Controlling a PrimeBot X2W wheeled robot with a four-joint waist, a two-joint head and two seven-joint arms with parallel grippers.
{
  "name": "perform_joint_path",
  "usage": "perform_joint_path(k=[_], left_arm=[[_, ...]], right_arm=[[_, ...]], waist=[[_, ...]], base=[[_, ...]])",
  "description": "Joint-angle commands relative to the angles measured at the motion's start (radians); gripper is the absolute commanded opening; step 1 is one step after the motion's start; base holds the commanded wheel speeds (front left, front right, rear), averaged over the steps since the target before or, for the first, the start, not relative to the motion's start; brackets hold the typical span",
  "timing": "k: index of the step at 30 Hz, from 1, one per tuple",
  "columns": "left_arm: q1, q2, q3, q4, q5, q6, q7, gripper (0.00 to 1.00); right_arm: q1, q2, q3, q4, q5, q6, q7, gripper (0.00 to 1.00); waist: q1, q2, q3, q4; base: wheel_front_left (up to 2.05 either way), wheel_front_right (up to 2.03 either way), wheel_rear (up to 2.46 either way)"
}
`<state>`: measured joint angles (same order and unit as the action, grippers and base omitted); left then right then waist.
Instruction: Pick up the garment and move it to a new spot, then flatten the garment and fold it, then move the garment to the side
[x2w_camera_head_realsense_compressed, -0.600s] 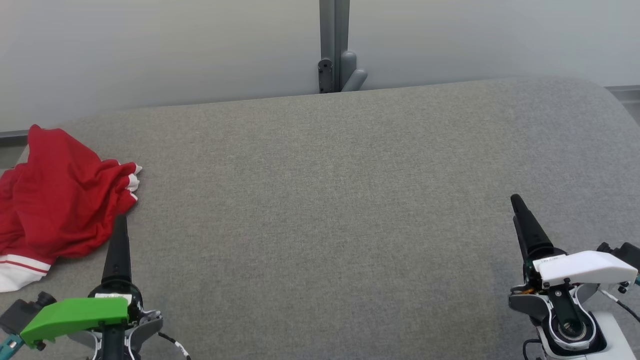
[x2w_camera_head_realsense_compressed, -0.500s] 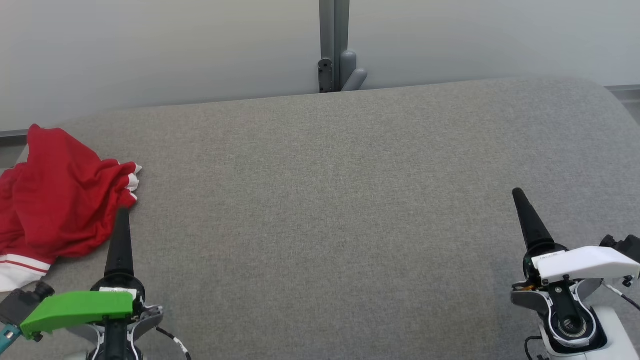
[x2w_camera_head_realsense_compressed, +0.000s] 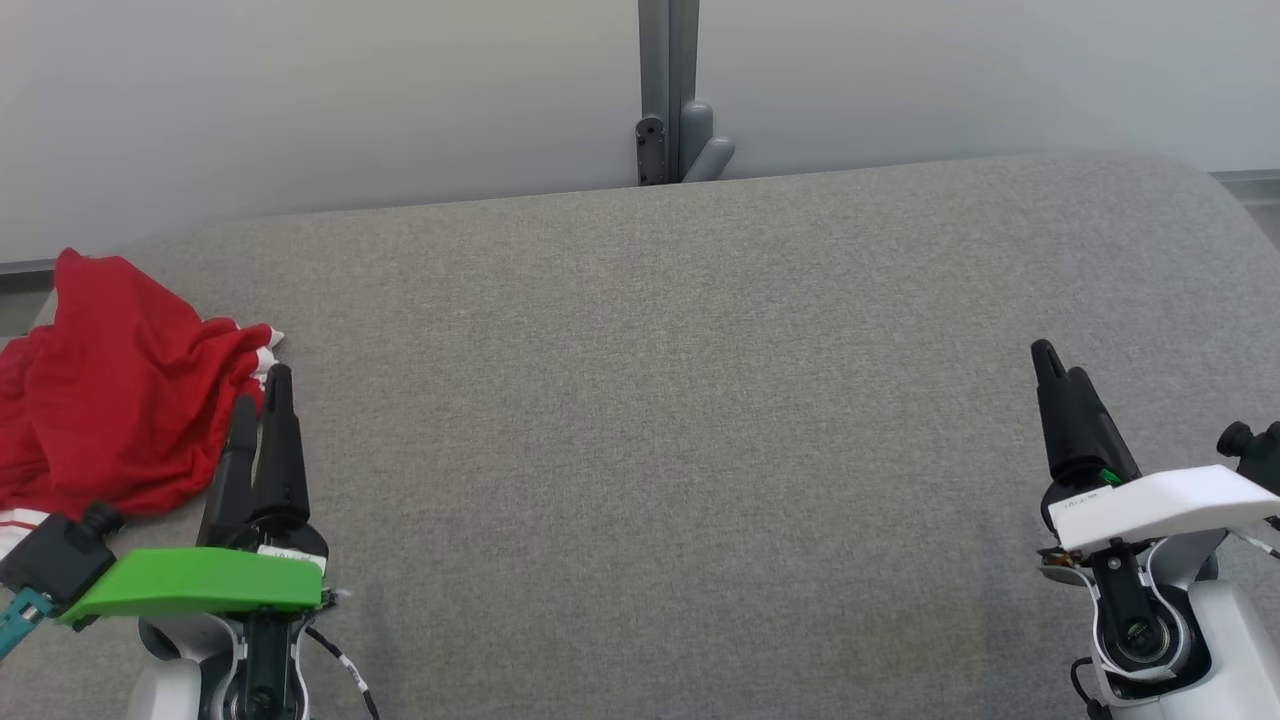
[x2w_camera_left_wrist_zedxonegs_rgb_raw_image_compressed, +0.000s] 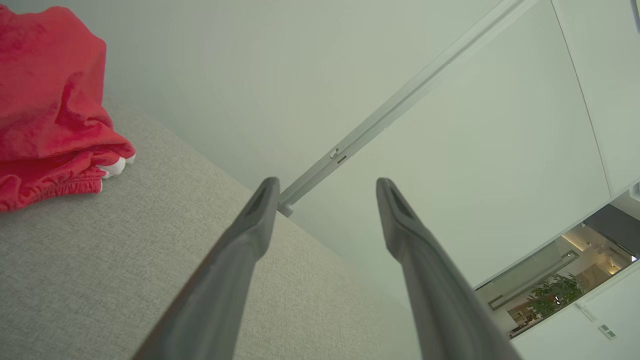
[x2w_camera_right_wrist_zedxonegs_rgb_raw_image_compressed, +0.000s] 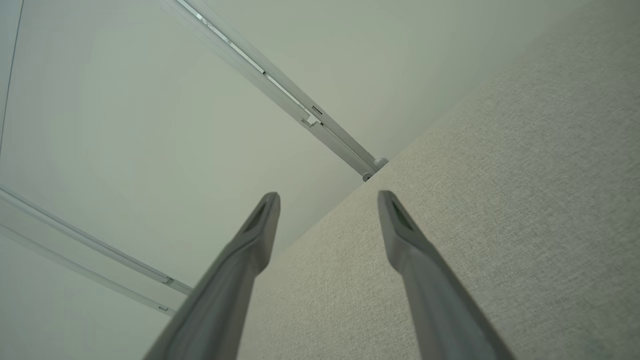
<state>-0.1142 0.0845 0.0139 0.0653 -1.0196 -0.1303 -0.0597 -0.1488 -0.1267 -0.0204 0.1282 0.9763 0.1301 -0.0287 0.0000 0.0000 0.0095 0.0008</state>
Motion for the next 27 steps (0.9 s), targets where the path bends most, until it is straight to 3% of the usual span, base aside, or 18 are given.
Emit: perform_joint_path(k=[1, 13, 27], left_arm=[[-0.032, 0.018, -0.013, -0.024, 0.071, 0.000, -0.013, 1.00], [-0.035, 0.046, -0.065, -0.030, 0.283, 0.015, -0.046, 1.00], [-0.004, 0.061, -0.105, 0.016, 0.451, 0.039, -0.086, 1.00]], right_arm=[[-0.026, -0.016, 0.008, -0.022, -0.059, 0.000, -0.016, 1.00], [-0.024, -0.033, 0.036, -0.028, -0.256, 0.000, -0.055, 1.00], [-0.018, -0.032, 0.054, 0.004, -0.460, 0.001, -0.099, 1.00]], waist=[[0.0000, 0.0000, 0.000, 0.000], [0.0000, 0.0000, 0.001, 0.001], [0.0000, 0.0000, 0.000, 0.000]], base=[[0.00, 0.00, 0.00], [0.00, 0.00, 0.00], [0.00, 0.00, 0.00]])
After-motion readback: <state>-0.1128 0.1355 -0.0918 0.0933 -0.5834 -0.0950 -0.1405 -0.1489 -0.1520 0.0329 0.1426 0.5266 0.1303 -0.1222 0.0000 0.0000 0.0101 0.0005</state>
